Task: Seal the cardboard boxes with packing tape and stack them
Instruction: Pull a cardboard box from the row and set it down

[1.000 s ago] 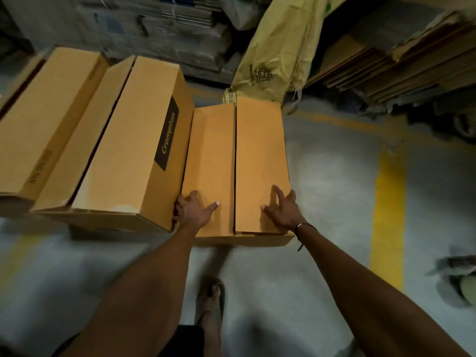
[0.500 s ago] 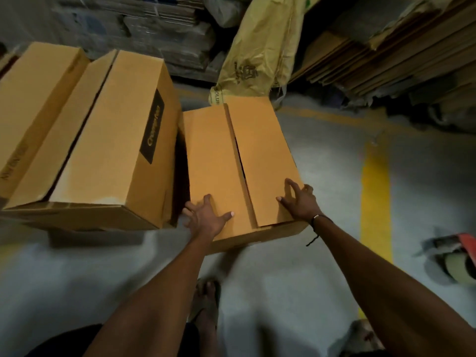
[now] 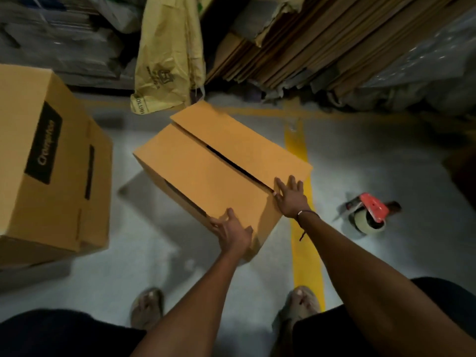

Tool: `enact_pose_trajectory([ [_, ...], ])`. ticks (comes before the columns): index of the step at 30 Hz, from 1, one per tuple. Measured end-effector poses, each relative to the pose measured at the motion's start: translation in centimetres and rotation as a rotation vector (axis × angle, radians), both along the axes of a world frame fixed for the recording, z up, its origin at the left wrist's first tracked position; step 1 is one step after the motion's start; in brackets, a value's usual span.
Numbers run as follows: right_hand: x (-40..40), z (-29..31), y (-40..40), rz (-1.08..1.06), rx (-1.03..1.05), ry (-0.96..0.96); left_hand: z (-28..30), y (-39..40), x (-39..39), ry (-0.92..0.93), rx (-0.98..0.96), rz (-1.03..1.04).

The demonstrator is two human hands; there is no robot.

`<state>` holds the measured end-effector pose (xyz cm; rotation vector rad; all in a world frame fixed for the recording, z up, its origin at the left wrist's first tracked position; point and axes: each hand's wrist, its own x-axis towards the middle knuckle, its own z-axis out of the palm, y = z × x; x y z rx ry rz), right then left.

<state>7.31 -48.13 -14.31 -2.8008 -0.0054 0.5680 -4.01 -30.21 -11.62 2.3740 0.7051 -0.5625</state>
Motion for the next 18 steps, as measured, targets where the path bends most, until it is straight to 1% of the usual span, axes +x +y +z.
enact_pose_trajectory([
  [7,-1.7,1.1,-5.8,0.025,-0.057,0.115,1.0,-8.2,0.3,0.111,-0.138,-0.255],
  [10,-1.1,1.8,-7.2,-0.016,-0.021,0.125,2.0,-10.0,0.6,0.133,-0.115,-0.372],
  [12,-0.9,1.8,-7.5,-0.048,0.015,0.106,1.7,-9.4,1.3,0.081,-0.080,-0.428],
  [15,-1.2,1.4,-6.4,-0.113,0.050,0.104,0.9,-5.8,3.3,-0.014,-0.101,-0.427],
  [17,-1.4,0.7,-5.1,-0.164,0.063,0.077,0.9,-1.9,5.5,-0.105,-0.015,-0.428],
  [18,-1.5,0.5,-4.4,-0.196,0.065,0.065,1.0,0.2,6.8,-0.159,0.035,-0.397],
])
